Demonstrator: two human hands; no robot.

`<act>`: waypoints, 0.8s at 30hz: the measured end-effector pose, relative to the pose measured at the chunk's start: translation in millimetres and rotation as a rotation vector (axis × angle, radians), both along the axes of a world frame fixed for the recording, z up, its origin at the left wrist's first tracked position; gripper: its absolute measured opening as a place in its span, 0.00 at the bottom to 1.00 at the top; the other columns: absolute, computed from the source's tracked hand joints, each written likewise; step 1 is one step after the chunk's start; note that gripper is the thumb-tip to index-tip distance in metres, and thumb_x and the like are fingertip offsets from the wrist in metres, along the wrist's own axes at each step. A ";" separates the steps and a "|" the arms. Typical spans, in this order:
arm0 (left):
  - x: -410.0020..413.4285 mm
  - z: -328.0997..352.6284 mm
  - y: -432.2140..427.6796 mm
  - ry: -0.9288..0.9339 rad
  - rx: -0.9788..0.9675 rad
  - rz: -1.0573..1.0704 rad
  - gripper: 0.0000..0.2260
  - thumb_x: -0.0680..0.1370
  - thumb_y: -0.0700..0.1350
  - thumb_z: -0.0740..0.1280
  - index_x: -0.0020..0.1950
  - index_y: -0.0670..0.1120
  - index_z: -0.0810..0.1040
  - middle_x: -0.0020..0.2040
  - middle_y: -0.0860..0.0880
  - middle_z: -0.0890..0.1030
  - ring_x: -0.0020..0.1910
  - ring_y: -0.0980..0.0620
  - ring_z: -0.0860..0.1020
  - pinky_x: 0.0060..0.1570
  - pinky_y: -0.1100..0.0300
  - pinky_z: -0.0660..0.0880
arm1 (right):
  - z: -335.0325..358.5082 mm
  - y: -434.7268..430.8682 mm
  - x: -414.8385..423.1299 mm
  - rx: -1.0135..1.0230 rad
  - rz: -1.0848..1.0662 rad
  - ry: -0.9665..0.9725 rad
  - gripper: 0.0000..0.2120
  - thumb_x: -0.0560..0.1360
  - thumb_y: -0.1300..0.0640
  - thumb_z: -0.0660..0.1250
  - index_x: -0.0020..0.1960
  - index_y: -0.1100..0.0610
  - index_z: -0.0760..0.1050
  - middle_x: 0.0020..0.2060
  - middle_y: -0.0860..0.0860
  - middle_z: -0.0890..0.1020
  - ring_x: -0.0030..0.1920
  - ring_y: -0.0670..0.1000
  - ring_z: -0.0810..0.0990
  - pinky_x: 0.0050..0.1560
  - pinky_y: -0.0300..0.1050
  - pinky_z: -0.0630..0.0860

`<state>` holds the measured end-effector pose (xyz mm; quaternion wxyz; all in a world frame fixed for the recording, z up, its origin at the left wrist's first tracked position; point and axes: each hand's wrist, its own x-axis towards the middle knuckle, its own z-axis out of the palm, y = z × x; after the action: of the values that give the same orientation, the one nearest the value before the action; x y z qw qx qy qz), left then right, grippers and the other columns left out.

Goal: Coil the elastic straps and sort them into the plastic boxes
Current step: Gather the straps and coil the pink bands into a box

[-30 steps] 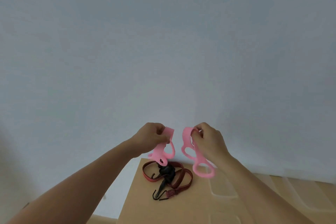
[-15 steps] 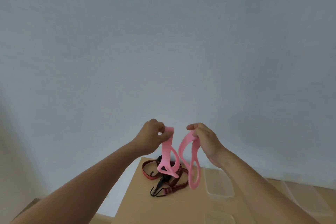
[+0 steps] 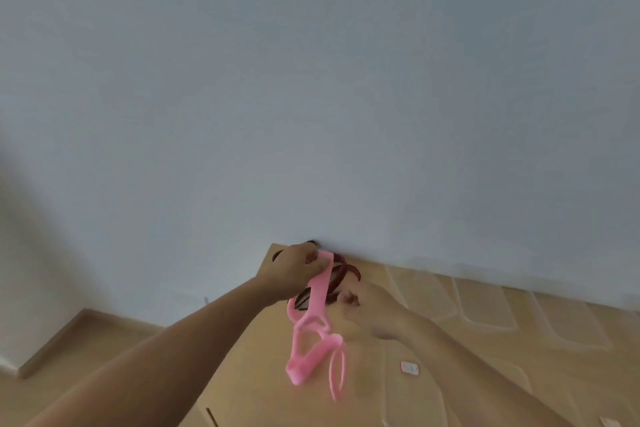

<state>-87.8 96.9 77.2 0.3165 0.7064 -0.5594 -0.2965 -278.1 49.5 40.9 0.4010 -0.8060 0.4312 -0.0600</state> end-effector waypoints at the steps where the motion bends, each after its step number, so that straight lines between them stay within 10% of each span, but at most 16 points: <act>1: 2.0 -12.0 1.8 0.019 0.002 -0.012 0.16 0.80 0.49 0.65 0.35 0.47 0.67 0.36 0.49 0.70 0.33 0.51 0.66 0.37 0.54 0.66 | -10.7 4.1 1.8 0.002 0.001 0.025 0.10 0.73 0.54 0.63 0.47 0.61 0.76 0.40 0.47 0.74 0.39 0.47 0.70 0.43 0.44 0.70; 6: 23.6 -50.2 8.3 0.033 0.071 0.047 0.15 0.81 0.51 0.63 0.41 0.42 0.71 0.35 0.50 0.70 0.32 0.52 0.67 0.34 0.55 0.65 | -61.3 17.7 21.6 -0.127 0.129 0.176 0.16 0.77 0.51 0.62 0.32 0.49 0.64 0.31 0.45 0.68 0.32 0.47 0.66 0.36 0.46 0.66; 8: 31.5 -50.6 7.9 0.038 0.058 0.079 0.15 0.82 0.52 0.62 0.44 0.40 0.72 0.35 0.49 0.71 0.32 0.52 0.68 0.34 0.56 0.66 | -73.9 23.3 30.3 -0.175 0.222 0.231 0.07 0.75 0.56 0.63 0.48 0.45 0.76 0.43 0.43 0.77 0.42 0.48 0.75 0.38 0.41 0.67; 10: 35.9 -49.6 7.0 0.061 0.031 0.097 0.15 0.82 0.50 0.62 0.41 0.41 0.71 0.36 0.47 0.71 0.33 0.51 0.67 0.35 0.55 0.65 | -88.1 27.8 38.6 -0.243 0.263 0.251 0.18 0.75 0.56 0.62 0.64 0.50 0.74 0.60 0.43 0.76 0.52 0.50 0.76 0.43 0.40 0.67; 13: 39.6 -52.8 6.6 0.092 0.024 0.120 0.12 0.83 0.48 0.62 0.43 0.43 0.72 0.37 0.47 0.71 0.33 0.51 0.67 0.36 0.56 0.64 | -104.9 29.8 50.6 -0.326 0.227 0.305 0.17 0.77 0.52 0.61 0.65 0.53 0.72 0.67 0.45 0.72 0.57 0.52 0.73 0.50 0.44 0.70; 19: 45.6 -65.7 9.6 0.119 0.058 0.080 0.10 0.83 0.48 0.61 0.46 0.44 0.73 0.39 0.52 0.73 0.34 0.57 0.69 0.33 0.66 0.65 | -133.2 24.7 52.1 -0.498 0.314 0.568 0.11 0.78 0.57 0.62 0.59 0.54 0.74 0.64 0.51 0.75 0.59 0.56 0.72 0.53 0.50 0.72; 24: 51.3 -57.0 8.2 0.116 0.010 0.057 0.11 0.82 0.47 0.61 0.50 0.39 0.75 0.40 0.49 0.74 0.35 0.55 0.69 0.34 0.67 0.66 | -97.6 10.9 48.8 -0.301 0.031 0.291 0.05 0.73 0.52 0.65 0.46 0.49 0.79 0.37 0.45 0.80 0.41 0.47 0.71 0.40 0.47 0.68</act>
<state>-36.5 105.1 20.3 0.3532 0.7052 -0.5184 -0.3304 -229.3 60.4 -56.7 0.2106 -0.8635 0.4582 -0.0004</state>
